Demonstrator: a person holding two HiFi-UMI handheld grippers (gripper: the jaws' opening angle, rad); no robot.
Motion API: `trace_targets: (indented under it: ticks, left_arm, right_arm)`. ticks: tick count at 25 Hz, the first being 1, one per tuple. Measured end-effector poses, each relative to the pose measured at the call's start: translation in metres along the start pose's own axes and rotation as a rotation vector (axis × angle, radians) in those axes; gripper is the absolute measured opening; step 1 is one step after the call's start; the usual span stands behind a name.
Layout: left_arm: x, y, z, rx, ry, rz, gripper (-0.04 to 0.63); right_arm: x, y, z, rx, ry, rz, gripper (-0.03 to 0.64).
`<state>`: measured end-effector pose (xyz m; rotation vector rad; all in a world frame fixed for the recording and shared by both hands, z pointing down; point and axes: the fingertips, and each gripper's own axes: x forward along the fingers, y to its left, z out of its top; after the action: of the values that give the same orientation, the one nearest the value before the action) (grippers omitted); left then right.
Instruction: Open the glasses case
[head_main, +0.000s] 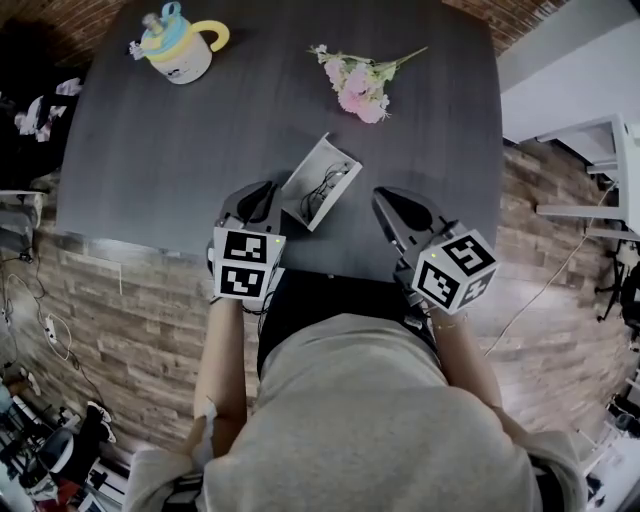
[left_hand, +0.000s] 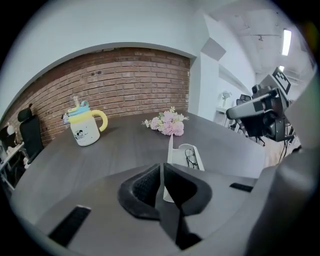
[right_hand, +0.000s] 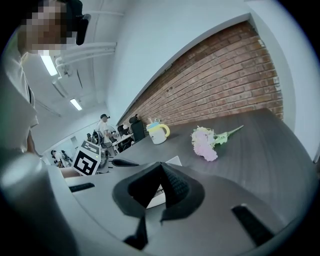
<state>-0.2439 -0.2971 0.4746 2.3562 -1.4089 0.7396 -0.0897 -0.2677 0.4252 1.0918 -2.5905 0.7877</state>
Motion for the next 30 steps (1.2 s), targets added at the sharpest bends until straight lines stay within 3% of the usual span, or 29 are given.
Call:
trace_targets:
  ticks: [8, 13, 20, 25, 30]
  left_arm:
    - [-0.013, 0.001, 0.024, -0.121, -0.074, -0.002, 0.04]
    - [-0.025, -0.002, 0.05, -0.18, -0.161, -0.007, 0.04]
    - [-0.043, -0.012, 0.084, -0.201, -0.268, -0.055, 0.04]
    - [-0.05, -0.026, 0.098, -0.169, -0.277, -0.079, 0.04]
    - [-0.047, -0.044, 0.096, -0.192, -0.288, -0.134, 0.04]
  right_arm:
    - [0.002, 0.007, 0.015, -0.018, -0.043, 0.019, 0.008]
    - [0.002, 0.009, 0.026, -0.035, -0.055, 0.019, 0.008]
    - [0.003, 0.017, 0.045, -0.077, -0.083, 0.034, 0.008]
    - [0.002, 0.026, 0.053, -0.088, -0.105, 0.048, 0.008]
    - [0.003, 0.03, 0.051, -0.087, -0.1, 0.042, 0.008]
